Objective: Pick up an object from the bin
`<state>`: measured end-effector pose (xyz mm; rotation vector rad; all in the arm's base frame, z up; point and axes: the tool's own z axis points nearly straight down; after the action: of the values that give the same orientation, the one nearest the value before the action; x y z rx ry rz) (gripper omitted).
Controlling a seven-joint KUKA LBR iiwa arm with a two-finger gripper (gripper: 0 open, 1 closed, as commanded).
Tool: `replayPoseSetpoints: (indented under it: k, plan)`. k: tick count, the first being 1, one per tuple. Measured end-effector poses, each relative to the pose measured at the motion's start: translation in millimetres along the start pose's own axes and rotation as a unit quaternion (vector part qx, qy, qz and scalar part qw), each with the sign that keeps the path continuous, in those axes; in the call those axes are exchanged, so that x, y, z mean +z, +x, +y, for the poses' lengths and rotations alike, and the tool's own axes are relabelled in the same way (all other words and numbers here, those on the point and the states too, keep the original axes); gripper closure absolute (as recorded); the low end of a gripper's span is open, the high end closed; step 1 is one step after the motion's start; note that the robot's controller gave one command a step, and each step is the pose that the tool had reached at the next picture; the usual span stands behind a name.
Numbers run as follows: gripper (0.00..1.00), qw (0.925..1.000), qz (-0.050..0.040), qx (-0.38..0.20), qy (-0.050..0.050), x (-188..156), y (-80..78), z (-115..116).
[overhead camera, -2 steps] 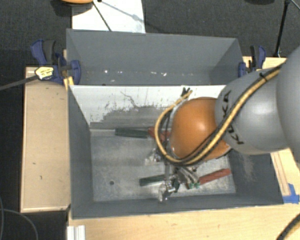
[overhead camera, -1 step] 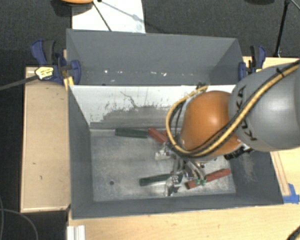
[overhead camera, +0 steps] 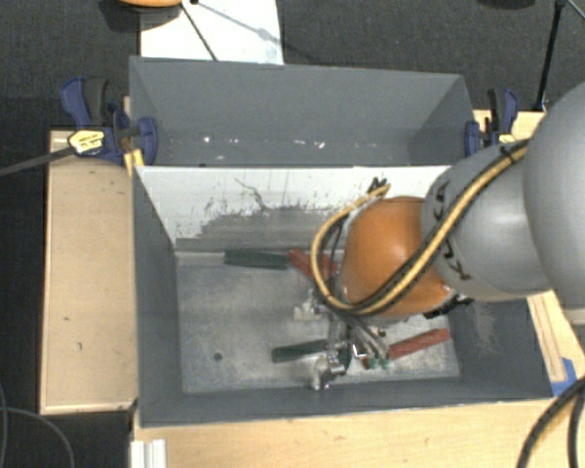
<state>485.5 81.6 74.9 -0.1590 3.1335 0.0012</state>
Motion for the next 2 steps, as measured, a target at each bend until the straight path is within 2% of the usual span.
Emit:
replayPoseSetpoints:
  k: [1,2]
  plan:
    - [1.0,0.9981,-0.008,0.06,-0.002,0.4,-13.2,2.5]
    - [1.0,0.9981,-0.008,0.061,-0.002,0.4,-13.2,2.5]
